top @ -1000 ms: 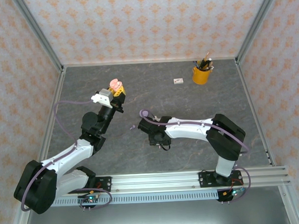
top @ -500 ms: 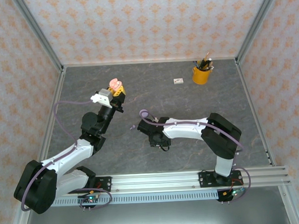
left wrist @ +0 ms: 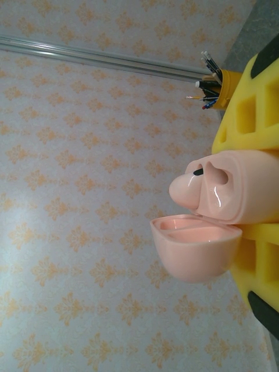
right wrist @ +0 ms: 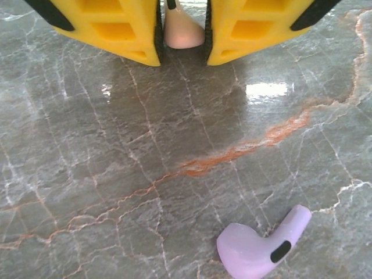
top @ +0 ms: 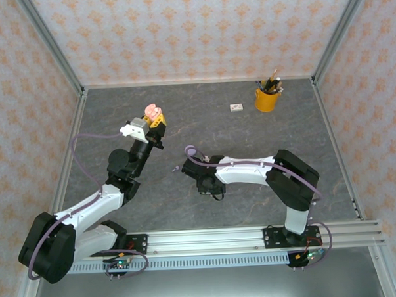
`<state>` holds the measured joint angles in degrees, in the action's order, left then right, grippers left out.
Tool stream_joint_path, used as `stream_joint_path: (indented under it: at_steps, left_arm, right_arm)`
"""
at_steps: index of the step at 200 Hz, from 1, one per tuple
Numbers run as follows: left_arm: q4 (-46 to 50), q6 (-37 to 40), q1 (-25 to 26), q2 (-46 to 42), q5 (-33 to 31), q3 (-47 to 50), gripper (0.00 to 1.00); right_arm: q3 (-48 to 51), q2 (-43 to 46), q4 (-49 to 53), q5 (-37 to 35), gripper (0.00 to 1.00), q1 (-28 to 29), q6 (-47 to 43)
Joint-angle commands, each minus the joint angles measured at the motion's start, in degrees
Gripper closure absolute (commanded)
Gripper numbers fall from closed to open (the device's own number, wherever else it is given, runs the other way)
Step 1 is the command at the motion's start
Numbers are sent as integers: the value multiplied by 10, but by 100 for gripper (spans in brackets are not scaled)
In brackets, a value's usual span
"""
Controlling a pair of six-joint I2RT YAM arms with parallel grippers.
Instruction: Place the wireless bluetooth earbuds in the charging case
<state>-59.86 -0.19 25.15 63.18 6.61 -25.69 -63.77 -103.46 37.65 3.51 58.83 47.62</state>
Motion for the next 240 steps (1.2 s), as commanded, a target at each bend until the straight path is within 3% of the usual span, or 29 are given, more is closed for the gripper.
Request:
stream_joint_path:
  at_steps: [1,106,180,240]
  left_arm:
    - [-25,-2,6,-1,-8,6,100]
    - [-10,0,10,-9,-2,4,100]
    - [12,12,17,-18,28,3,100]
    - [24,27,23,-12,77,5,100]
  right_arm:
    - [8,-8,-10,-5,77,1,4]
    - [62,79,-56,-36,83,-3,-4]
    - [84,212,-74,-114,83,-9,-46]
    - [39,334,-62,-180,82,-28,-121]
